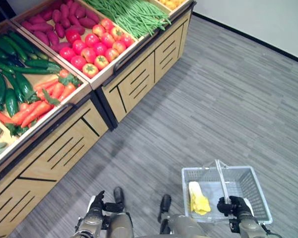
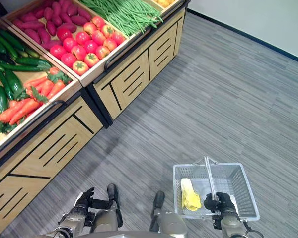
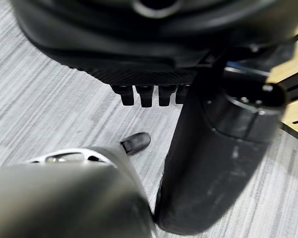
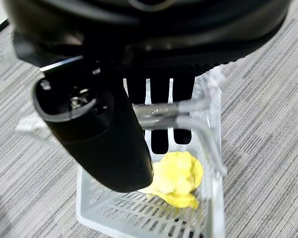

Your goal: Get the vegetables into the basket

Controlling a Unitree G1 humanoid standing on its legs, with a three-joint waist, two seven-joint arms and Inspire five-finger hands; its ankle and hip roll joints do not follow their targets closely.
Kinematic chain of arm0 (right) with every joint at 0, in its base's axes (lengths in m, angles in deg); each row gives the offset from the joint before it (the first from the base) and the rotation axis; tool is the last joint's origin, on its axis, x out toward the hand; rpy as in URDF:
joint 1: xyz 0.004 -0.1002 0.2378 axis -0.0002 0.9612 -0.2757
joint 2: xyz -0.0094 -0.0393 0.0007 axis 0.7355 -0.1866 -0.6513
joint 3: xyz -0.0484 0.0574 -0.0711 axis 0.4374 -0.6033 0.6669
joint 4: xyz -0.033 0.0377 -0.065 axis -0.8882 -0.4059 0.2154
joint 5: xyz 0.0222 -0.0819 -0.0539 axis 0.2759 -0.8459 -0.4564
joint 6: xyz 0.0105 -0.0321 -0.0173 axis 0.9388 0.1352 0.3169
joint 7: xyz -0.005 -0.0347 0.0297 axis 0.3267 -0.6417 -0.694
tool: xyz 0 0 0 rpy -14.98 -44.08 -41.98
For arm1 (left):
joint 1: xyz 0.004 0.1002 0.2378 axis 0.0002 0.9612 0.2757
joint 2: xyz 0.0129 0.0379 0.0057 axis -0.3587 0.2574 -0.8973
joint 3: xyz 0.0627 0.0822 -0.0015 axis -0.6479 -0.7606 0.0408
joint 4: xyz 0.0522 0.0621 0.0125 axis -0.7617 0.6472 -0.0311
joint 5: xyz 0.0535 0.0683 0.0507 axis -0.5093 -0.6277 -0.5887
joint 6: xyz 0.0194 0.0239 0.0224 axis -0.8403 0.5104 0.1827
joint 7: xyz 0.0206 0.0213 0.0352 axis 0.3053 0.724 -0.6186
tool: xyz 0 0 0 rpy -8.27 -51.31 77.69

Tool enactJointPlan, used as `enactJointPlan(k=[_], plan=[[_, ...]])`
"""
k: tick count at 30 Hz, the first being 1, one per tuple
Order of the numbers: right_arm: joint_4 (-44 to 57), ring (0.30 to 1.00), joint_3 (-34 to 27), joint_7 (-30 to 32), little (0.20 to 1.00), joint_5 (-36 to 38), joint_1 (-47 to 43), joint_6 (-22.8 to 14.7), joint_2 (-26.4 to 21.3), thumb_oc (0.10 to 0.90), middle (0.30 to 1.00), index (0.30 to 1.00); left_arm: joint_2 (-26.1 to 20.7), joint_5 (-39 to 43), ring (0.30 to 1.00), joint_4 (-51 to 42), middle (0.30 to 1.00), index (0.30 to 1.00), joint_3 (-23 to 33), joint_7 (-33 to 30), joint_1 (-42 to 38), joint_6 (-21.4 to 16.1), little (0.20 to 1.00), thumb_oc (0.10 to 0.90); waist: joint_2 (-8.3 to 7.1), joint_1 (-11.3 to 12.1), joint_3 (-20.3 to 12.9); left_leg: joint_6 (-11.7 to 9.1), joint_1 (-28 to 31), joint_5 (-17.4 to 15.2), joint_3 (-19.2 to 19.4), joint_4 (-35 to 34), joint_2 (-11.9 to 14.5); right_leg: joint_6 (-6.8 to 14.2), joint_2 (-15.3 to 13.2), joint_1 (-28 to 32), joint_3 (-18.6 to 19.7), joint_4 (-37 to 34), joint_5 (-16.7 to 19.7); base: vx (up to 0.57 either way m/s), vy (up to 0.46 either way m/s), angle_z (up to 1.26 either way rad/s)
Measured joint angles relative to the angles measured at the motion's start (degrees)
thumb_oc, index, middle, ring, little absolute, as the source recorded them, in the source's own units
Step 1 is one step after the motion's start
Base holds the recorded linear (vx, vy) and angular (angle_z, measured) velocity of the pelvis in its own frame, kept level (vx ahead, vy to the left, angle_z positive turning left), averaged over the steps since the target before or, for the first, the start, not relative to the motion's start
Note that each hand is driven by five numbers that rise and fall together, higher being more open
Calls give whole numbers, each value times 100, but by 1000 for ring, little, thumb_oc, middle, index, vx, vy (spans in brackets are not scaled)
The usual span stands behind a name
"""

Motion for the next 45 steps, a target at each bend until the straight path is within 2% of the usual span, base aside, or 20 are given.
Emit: enactJointPlan(k=[2, 5, 9, 12, 14, 15, 18, 21, 22, 23, 24, 25, 26, 27, 30, 36, 39, 40, 42, 45], plan=[[23, 300, 62, -61, 300, -13, 55, 9, 40, 400, 300, 300, -77, -35, 1000, -10, 1000, 1000, -29, -1, -49, -14, 1000, 900, -160, -10, -3, 152, 1, -103, 44, -25, -235, 89, -279, -137, 35, 270, -54, 104, 186, 8], [-11, 300, 114, -76, 300, -53, -58, 62, 180, 400, 300, 300, -336, -99, 1000, -12, 1000, 1000, -27, -3, -108, -17, 1000, 900, -443, 5, -5, 484, -23, -281, 118, -17, -617, 181, -716, -487, 496, 868, -120, 116, 171, 7], [-91, 300, 260, -47, 300, -97, -258, 102, 251, 400, 300, 300, -562, -98, 1000, -11, 1000, 1000, -30, -10, -117, -16, 1000, 900, -622, 92, -8, 622, 57, -383, 93, -31, -780, 238, -923, -631, 638, 1334, -151, 117, 135, 13], [-119, 300, 328, -85, 300, -105, -325, 87, 296, 400, 300, 300, -669, -97, 1000, -1, 1000, 1000, -60, -16, -94, -13, 1000, 900, -733, 222, -15, 711, 197, -555, -151, -61, -904, 369, -1065, -712, 680, 2001, -152, 184, 99, 38], [-128, 300, 334, -98, 300, -101, -288, 74, 306, 400, 300, 300, -685, -95, 1000, -7, 1000, 1000, -212, -7, 22, -27, 1000, 900, -764, 222, -63, 816, 359, -612, -413, -127, -977, 494, -1074, -989, 1164, 2837, -255, 212, 42, 60], [-76, 300, 343, -112, 300, -97, -280, 34, 350, 400, 300, 300, -707, -91, 1000, 38, 1000, 1000, -219, -11, 54, -10, 1000, 900, -792, 167, -101, 913, 351, -549, -623, -201, -1001, 661, -980, -1165, 1579, 2941, -471, 197, -5, 66], [-75, 300, 361, -147, 300, -90, -300, 23, 449, 400, 300, 300, -730, -91, 1000, 93, 1000, 1000, -239, -9, 73, -3, 1000, 900, -843, 158, -99, 984, 324, -448, -869, -309, -1017, 658, -877, -1240, 1606, 1867, -414, 200, -49, 63], [-62, 300, 466, -157, 300, -93, -388, 10, 488, 400, 300, 300, -650, -88, 1000, 234, 1000, 1000, -240, -15, 24, 1, 1000, 900, -746, 141, -10, 962, 392, -500, -1304, -320, -1004, 651, -735, -1242, 1646, 547, 95, 260, -130, 63], [-74, 300, 459, -128, 300, -90, -422, -15, 475, 400, 300, 300, -641, -88, 1000, 246, 1000, 1000, -212, -24, 0, 0, 1000, 900, -708, 44, 63, 821, 403, -402, -1452, -315, -1002, 576, -697, -1158, 1686, 87, 429, 292, -206, 96], [-60, 300, 456, -114, 300, -90, -463, -27, 482, 400, 300, 300, -641, -85, 1000, 252, 1000, 1000, -209, -25, 10, -10, 1000, 900, -719, 46, 70, 838, 448, -496, -1591, -319, -1028, 621, -717, -1190, 1731, -15, 614, 357, -269, 111], [-84, 300, 457, -100, 300, -91, -497, -9, 476, 400, 300, 300, -619, -78, 1000, 253, 1000, 1000, -192, -35, -22, -13, 1000, 900, -699, 22, 98, 717, 507, -578, -1906, -291, -1029, 606, -640, -1107, 2044, -292, 807, 228, -258, 94], [-78, 300, 452, -75, 300, -86, -474, -14, 476, 400, 300, 300, -613, -59, 1000, 255, 1000, 1000, -199, -39, -57, -13, 1000, 900, -714, -31, 138, 629, 515, -594, -2019, -250, -1035, 598, -634, -1029, 2133, -290, 839, 193, -256, 153], [-83, 300, 428, -73, 300, -78, -372, -15, 508, 400, 300, 300, -646, -37, 1000, 267, 1000, 1000, -194, -32, -53, -29, 1000, 900, -793, -56, 172, 474, 600, -631, -2453, -259, -1126, 610, -702, -703, 2333, -225, 813, 149, -268, 153], [-90, 300, 423, -68, 300, -77, -263, 8, 495, 400, 300, 300, -581, -19, 1000, 257, 1000, 1000, -190, -37, -106, -41, 1000, 900, -742, -61, 208, 316, 639, -680, -2602, -217, -1054, 427, -623, -598, 2174, -223, 738, 150, -273, 157], [-48, 300, 438, -97, 300, -102, -396, 21, 390, 400, 300, 300, -357, 62, 1000, 337, 1000, 1000, 101, -17, 3, -6, 1000, 900, -450, -29, 215, 77, 513, -825, -2329, 227, -578, 132, -228, -509, 1655, -104, 658, 146, -343, 62], [92, 300, 425, -158, 300, -100, -537, 13, 205, 400, 300, 300, -379, 187, 1000, 303, 1000, 1000, 260, -46, 44, -26, 1000, 900, -403, 21, 246, -357, 354, -481, -2236, 320, -358, -9, 2, -360, 1283, -175, 504, 49, -226, 34], [156, 300, 421, -214, 300, -92, -522, 10, 169, 400, 300, 300, -371, 160, 1000, 221, 1000, 1000, 224, -39, -5, -11, 1000, 900, -314, 2, 293, -395, 223, -192, -2058, 214, -327, -79, 10, -373, 1047, -198, 496, -13, -70, 46], [205, 300, 414, -232, 300, -83, -457, 3, 161, 400, 300, 300, -369, 128, 1000, 223, 1000, 1000, 201, -37, -22, -13, 1000, 900, -275, -75, 306, -382, 155, -14, -1558, 115, -338, -144, -46, -373, 880, -220, 506, -32, -12, 54], [238, 300, 420, -250, 300, -72, -426, -12, 174, 400, 300, 300, -376, 122, 1000, 242, 1000, 1000, 207, -46, -24, 5, 1000, 900, -256, -162, 309, -161, 145, -265, -697, 277, -304, -391, -162, -395, 716, -237, 538, 0, 22, 41], [201, 300, 384, -291, 300, 4, -338, -34, 158, 400, 300, 300, -353, 116, 1000, 389, 1000, 1000, 216, -24, 97, 37, 1000, 900, -171, -296, 278, -198, 504, -353, -520, 118, -216, -231, -226, -394, 748, -211, 481, 59, 37, 11]])
